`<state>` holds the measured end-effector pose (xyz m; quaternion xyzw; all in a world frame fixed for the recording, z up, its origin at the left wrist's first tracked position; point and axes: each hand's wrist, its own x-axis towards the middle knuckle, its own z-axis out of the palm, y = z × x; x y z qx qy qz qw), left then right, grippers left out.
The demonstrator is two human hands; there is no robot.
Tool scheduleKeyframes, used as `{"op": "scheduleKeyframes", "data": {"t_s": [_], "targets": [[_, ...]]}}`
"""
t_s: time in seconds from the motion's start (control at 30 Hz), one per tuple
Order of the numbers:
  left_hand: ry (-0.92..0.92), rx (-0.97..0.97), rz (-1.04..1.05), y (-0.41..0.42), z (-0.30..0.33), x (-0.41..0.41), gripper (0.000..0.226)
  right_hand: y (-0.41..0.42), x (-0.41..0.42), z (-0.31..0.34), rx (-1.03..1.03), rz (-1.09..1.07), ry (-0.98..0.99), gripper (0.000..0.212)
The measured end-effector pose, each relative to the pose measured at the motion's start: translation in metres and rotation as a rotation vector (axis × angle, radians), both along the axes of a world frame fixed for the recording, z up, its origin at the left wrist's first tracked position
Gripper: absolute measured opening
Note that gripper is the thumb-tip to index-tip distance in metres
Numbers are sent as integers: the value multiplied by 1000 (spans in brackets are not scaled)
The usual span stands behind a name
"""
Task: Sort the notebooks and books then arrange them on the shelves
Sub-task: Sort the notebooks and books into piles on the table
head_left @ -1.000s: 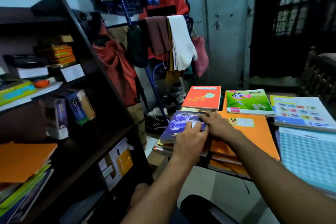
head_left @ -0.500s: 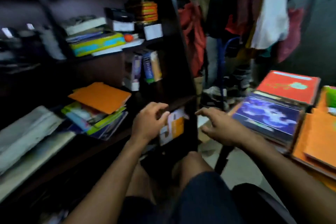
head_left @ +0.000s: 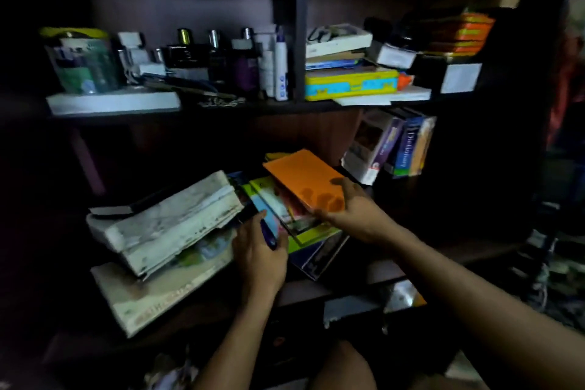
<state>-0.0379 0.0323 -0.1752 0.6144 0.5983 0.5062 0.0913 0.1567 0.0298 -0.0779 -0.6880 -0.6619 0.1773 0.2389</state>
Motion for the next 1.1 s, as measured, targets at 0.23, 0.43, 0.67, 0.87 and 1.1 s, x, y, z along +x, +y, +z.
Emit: {"op": "scheduleKeyframes", "data": {"t_s": [0.23,0.43,0.67,0.87,1.1], "targets": [[-77,110,-72,9,-9,-4,48,85,35,-5,-2,-181,298,79],[-192,50,-70,10,-13,2,47,117,24,-12,-149,-22,469,74],[-251,-76,-125,5,5,2,60,115,29,-18,-202,8,451,114],[-338,-132,-138,-6,18,0,48,77,17,-18,-288,-88,504,91],[-660,-103,32,-16,26,-11,40,35,10,-33,-184,-200,621,129]]}}
